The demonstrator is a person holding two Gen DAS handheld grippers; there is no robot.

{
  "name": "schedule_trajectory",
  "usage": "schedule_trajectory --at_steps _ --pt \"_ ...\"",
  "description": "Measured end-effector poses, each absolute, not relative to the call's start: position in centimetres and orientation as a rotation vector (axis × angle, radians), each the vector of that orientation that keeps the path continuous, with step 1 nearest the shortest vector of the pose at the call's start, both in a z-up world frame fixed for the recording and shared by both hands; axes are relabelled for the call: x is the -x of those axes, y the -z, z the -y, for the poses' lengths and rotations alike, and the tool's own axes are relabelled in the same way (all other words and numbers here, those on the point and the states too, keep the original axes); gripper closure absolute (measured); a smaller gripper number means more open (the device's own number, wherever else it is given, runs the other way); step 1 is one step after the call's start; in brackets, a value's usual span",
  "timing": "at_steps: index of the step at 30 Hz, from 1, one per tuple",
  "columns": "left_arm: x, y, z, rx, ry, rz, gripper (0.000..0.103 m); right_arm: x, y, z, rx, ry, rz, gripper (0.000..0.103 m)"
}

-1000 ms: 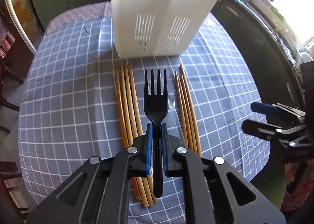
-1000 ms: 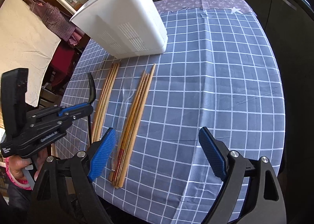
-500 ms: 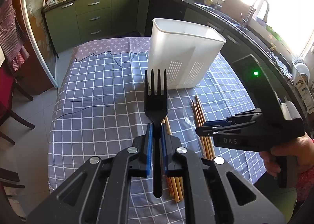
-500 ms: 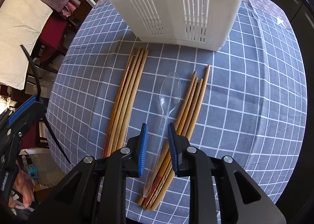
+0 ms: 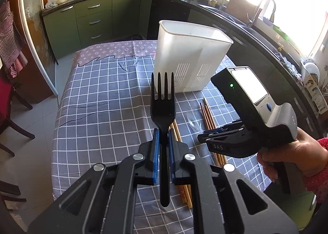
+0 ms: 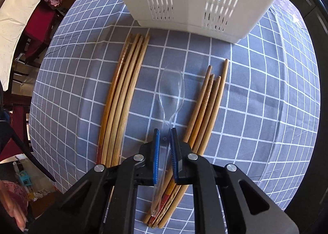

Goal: Organize utensils
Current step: 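Lift the black fork with the left gripper while the right gripper grasps the clear spoon, then lower the fork into the white caddy and open the left gripper while the right lifts the spoon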

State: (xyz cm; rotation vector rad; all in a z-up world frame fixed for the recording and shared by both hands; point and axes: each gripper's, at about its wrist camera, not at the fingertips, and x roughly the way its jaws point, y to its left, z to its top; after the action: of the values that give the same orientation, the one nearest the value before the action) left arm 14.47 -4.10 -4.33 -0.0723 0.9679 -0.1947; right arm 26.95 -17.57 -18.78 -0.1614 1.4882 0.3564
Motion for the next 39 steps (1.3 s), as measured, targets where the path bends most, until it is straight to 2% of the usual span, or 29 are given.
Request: schedule_trajectory --at_steps 5,10,15,19,24,33,34,36,38,39 --pt "-14.7 3.1 3.6 0.080 0.195 -0.936 0.094 -25.5 16.5 18.7 0.073 -0.462 -1.413 0.094" --pt "-15.7 -1.4 3.7 0.111 0.228 -0.828 0.094 -22.9 12.4 21.9 -0.073 -0.593 -1.272 0.094" --pt "-18.0 -7.2 5.2 0.137 0.265 -0.617 0.094 -20.7 9.3 26.2 -0.164 -0.648 -1.130 0.093" --pt "-20.6 -9.4 7.5 0.087 0.208 -0.402 0.094 -19.4 8.7 29.3 -0.205 -0.658 -1.081 0.093" --pt "-24.4 -7.8 10.0 0.005 0.149 -0.282 0.094 -19.0 8.6 31.5 -0.235 -0.645 -1.044 0.093" --pt "-28.6 -2.2 10.3 0.035 0.158 -0.422 0.094 -19.1 6.4 33.1 -0.249 -0.641 -0.939 0.093" --pt "-28.7 -1.9 10.3 0.040 0.163 -0.431 0.092 -19.2 5.7 33.2 -0.250 -0.637 -0.922 0.093" --pt "-28.7 -1.6 10.2 0.046 0.173 -0.443 0.075 -19.9 4.8 33.0 -0.250 -0.631 -0.893 0.093" --pt "-28.3 -1.5 10.3 0.041 0.185 -0.443 0.068 -21.0 3.9 32.5 -0.253 -0.630 -0.873 0.093" --pt "-27.9 -1.4 10.3 0.036 0.184 -0.440 0.068 -21.5 3.3 32.2 -0.253 -0.630 -0.857 0.093"
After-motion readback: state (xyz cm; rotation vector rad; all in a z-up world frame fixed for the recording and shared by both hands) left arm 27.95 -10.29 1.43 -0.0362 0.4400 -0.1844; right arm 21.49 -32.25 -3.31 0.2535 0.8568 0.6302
